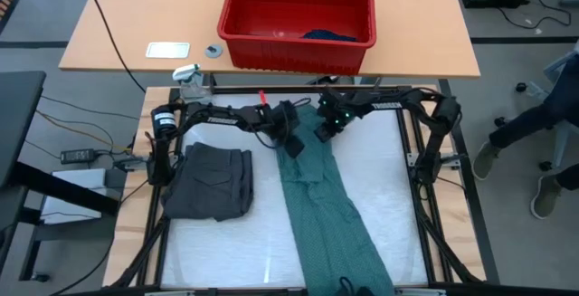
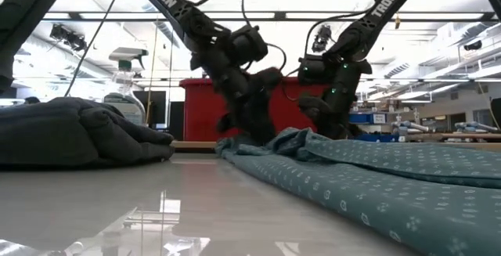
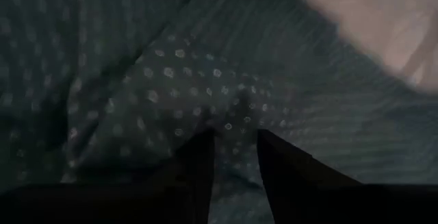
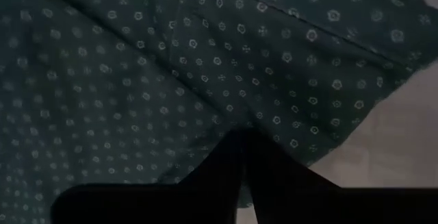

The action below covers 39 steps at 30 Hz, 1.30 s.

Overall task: Fold Laundry from Bin
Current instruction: Fold the green polo shirt on the table

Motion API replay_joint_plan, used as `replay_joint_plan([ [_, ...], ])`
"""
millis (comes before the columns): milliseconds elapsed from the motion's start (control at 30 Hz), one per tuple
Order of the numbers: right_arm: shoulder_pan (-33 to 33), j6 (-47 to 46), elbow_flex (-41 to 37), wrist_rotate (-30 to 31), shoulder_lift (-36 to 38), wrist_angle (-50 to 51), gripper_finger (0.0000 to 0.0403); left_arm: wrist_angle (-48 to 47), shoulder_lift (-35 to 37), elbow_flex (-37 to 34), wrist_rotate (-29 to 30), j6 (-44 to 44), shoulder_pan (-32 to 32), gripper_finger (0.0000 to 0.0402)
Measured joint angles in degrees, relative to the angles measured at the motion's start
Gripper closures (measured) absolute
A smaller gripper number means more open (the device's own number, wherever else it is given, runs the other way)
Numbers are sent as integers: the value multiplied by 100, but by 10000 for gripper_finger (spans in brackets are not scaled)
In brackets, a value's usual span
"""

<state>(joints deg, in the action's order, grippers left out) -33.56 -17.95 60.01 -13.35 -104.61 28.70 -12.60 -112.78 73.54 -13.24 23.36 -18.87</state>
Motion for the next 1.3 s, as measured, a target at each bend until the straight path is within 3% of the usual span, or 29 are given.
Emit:
replay_joint_plan([
  [567, -1620, 467, 2, -176, -16, 12, 368, 426, -272, 611, 57, -217, -712, 285],
  [800, -1794, 802, -14, -619, 434, 64, 366, 367, -206, 991, -299, -543, -480, 285],
  [900, -1681, 849, -13, -1021, 881, 105, 366, 334, -106, 1060, -299, -777, -179, 285],
  [1067, -1217, 1015, -7, -875, 1890, 668, 366, 148, 171, 1090, -298, -1432, 508, 285],
  [1200, -435, 970, -195, -710, 2725, 1452, 366, -356, 399, 1094, -264, -1929, 1076, 285],
  [1300, 389, 211, -723, -560, 3382, 1515, 366, -520, 516, 1028, -261, -1973, 1509, 285],
])
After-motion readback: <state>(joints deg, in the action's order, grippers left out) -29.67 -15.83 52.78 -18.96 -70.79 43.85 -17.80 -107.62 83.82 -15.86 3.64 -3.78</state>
